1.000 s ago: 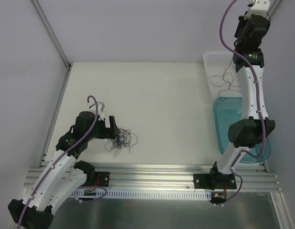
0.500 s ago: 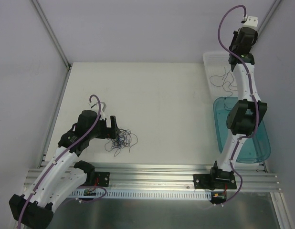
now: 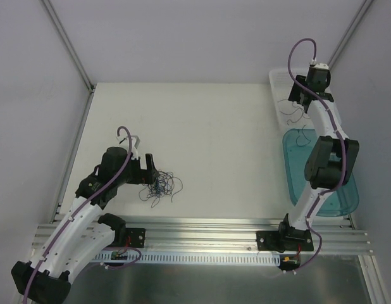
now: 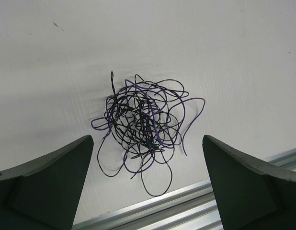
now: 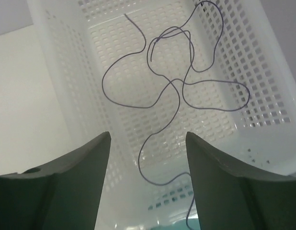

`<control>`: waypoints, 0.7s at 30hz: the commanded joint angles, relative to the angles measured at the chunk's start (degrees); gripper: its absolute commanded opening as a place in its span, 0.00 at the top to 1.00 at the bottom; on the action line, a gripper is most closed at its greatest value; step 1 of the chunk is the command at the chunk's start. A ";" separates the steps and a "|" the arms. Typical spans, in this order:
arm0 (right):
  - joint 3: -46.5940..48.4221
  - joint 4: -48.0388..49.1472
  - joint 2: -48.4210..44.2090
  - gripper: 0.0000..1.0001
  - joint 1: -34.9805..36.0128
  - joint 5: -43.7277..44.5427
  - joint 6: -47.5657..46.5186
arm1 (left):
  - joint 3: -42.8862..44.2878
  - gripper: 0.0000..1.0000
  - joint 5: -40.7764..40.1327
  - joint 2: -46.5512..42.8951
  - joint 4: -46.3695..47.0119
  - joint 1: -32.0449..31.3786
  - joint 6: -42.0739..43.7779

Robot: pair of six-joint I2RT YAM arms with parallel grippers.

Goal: Untangle the cables

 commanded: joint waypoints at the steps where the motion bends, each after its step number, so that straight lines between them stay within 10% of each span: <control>1: -6.14 0.86 -12.39 0.33 -2.68 -5.96 5.76 | 0.07 0.01 1.49 -1.58 0.58 0.25 0.89; 21: -28.41 2.53 -17.07 0.46 -13.23 -26.01 -11.53 | -0.19 0.01 5.27 -5.28 0.58 0.33 0.71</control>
